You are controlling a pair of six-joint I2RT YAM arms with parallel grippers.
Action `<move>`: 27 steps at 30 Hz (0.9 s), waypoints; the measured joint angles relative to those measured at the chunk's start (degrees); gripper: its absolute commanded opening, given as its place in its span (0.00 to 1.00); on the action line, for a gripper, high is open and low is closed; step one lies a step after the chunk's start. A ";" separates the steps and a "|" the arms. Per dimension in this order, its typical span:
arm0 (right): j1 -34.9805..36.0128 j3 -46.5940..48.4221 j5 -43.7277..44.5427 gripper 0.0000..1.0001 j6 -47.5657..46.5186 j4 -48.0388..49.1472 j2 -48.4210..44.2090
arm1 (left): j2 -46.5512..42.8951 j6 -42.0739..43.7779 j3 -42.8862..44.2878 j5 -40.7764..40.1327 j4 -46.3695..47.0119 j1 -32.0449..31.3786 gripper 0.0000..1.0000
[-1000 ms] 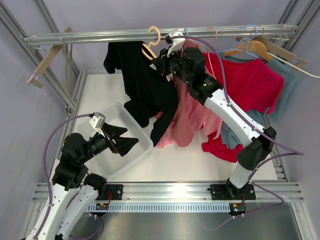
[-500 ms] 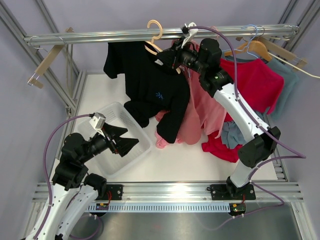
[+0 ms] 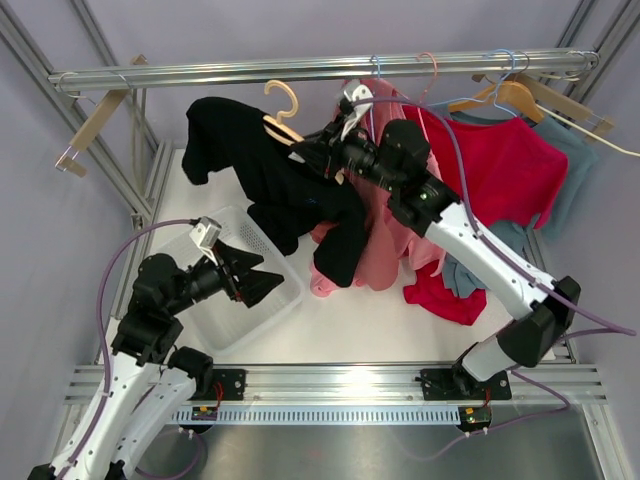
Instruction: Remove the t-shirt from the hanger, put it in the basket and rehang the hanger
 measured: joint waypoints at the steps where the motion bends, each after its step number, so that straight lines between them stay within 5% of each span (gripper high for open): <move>1: 1.31 -1.92 1.86 0.00 -0.66 0.55 -1.68 | 0.85 -0.31 0.02 0.42 0.24 -0.02 0.99; 5: 6.40 -10.82 11.98 0.00 -2.49 3.17 -9.57 | 4.76 -1.57 1.95 0.50 0.17 -2.58 0.99; 9: 11.80 -16.20 25.49 0.00 -3.15 4.48 -15.32 | 10.73 -1.90 6.67 -3.76 0.92 -14.47 0.99; 17: 18.64 -9.73 45.83 0.00 -2.34 -4.52 -16.22 | 23.58 1.18 15.13 -33.68 1.88 -47.47 0.99; 27: 22.45 -3.67 52.70 0.00 0.92 -14.10 -17.51 | 32.24 6.80 20.81 -57.57 8.70 -61.31 0.99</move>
